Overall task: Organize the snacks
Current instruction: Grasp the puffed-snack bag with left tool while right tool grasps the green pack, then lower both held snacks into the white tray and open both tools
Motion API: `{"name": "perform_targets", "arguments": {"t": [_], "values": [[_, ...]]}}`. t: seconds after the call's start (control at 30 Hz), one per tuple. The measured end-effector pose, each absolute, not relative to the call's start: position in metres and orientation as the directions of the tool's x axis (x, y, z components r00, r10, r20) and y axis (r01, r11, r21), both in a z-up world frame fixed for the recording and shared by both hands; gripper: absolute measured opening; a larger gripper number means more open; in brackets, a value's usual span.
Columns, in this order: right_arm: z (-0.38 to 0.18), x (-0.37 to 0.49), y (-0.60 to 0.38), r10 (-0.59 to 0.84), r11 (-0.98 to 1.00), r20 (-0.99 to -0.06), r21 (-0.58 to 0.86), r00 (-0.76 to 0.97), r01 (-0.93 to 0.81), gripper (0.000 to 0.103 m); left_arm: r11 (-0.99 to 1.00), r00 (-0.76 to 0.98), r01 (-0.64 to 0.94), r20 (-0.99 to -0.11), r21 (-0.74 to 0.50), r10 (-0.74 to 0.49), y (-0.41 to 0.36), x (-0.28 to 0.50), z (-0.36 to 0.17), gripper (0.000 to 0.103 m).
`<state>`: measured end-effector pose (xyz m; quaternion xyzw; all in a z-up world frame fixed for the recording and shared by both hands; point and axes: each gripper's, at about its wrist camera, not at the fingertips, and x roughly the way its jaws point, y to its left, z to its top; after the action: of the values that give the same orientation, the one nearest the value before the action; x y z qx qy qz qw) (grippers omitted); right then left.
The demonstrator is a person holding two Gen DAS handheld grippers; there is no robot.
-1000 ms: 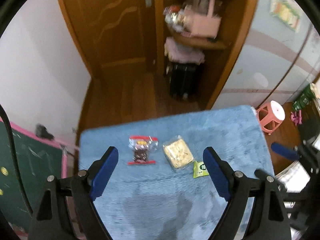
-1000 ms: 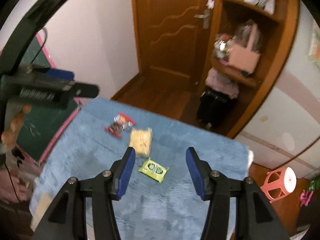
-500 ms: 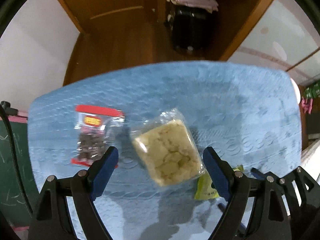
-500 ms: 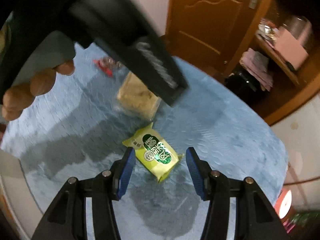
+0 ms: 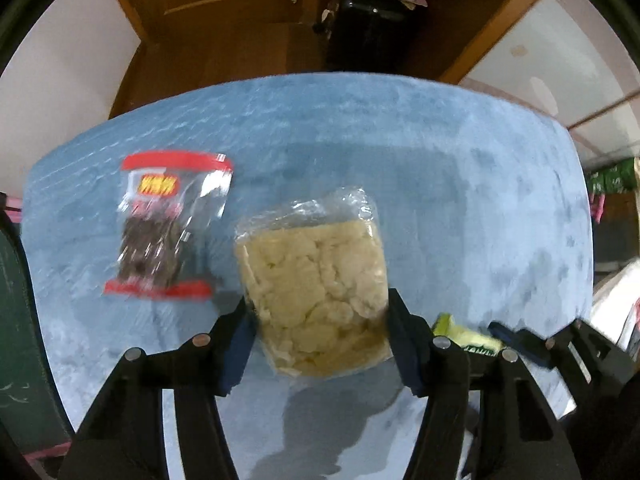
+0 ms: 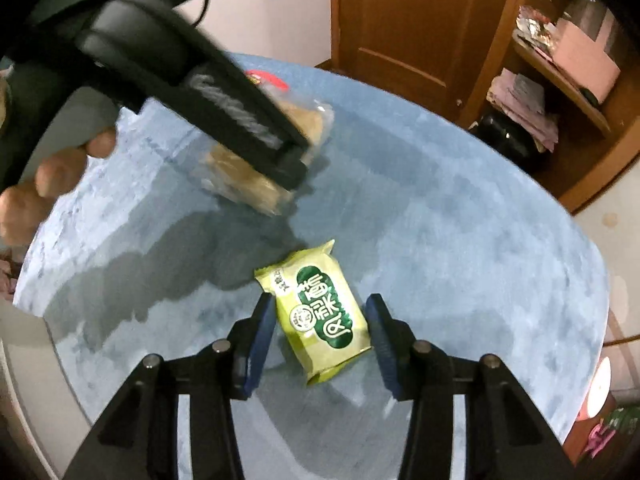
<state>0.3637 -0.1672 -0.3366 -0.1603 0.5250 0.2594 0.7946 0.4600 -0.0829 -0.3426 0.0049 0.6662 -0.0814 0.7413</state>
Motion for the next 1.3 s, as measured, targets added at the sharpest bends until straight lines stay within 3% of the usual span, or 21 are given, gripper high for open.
{"name": "perform_targets", "arguments": {"t": [0.37, 0.63, 0.9, 1.2, 1.3], "values": [[-0.270, 0.289, -0.198, 0.255, 0.865, -0.890, 0.035, 0.378, -0.501, 0.046, 0.975, 0.221, 0.174, -0.960, -0.137, -0.174, -0.049, 0.332, -0.224, 0.059], [-0.188, 0.196, -0.214, 0.320, 0.879, -0.809, 0.059, 0.493, -0.474, 0.047, 0.972, 0.360, 0.231, -0.926, -0.032, -0.116, -0.034, 0.192, -0.139, 0.059], [-0.168, 0.112, -0.208, 0.392, 0.883, -0.787, 0.176, 0.477, -0.435, 0.047, 0.975, 0.351, 0.223, -0.934, 0.016, -0.065, -0.023, 0.086, -0.149, 0.059], [-0.186, 0.067, -0.167, 0.432, 0.850, -0.826, 0.239, 0.362, -0.469, 0.047, 0.990, 0.337, 0.134, -0.942, 0.037, -0.011, -0.025, 0.029, -0.192, 0.059], [-0.181, 0.057, -0.158, 0.438, 0.840, -0.831, 0.243, 0.342, -0.485, 0.047, 0.985, 0.389, 0.141, -0.921, 0.096, 0.034, -0.031, 0.014, -0.191, 0.059]]}}
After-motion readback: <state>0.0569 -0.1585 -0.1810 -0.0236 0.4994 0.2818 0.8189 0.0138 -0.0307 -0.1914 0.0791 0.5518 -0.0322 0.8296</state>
